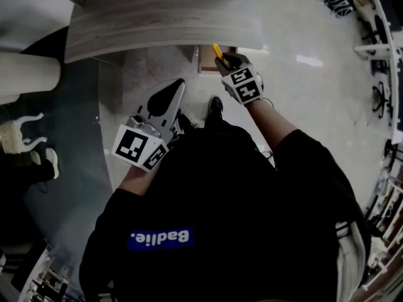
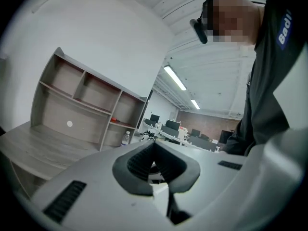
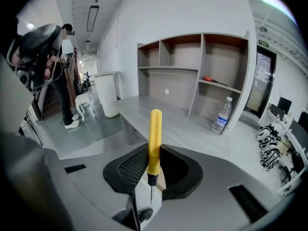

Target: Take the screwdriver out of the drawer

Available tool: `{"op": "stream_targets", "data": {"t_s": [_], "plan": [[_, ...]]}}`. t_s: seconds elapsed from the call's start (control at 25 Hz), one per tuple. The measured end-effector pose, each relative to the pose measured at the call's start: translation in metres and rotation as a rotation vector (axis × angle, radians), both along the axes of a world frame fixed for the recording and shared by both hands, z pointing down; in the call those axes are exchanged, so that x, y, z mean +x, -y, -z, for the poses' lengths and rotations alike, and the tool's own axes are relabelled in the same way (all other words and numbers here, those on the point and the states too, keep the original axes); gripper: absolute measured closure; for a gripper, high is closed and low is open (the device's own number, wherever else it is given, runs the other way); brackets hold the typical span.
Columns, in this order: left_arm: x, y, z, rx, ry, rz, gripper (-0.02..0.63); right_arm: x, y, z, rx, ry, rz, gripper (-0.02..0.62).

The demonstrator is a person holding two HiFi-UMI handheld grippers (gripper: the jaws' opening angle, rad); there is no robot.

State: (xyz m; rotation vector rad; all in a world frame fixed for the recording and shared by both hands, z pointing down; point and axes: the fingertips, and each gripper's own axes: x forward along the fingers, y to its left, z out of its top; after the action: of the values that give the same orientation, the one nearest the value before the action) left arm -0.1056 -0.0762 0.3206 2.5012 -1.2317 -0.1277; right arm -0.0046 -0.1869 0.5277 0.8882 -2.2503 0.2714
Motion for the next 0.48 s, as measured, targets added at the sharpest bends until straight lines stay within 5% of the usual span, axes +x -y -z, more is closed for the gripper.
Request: {"op": "stream_targets", "data": {"t_s": [0.48], "plan": [[0.028,-0.004,0.000,0.006,0.034,-0.129,0.611,-0.010,-0.046,0.123,0.048,0.295,0.005,0.499]]}}
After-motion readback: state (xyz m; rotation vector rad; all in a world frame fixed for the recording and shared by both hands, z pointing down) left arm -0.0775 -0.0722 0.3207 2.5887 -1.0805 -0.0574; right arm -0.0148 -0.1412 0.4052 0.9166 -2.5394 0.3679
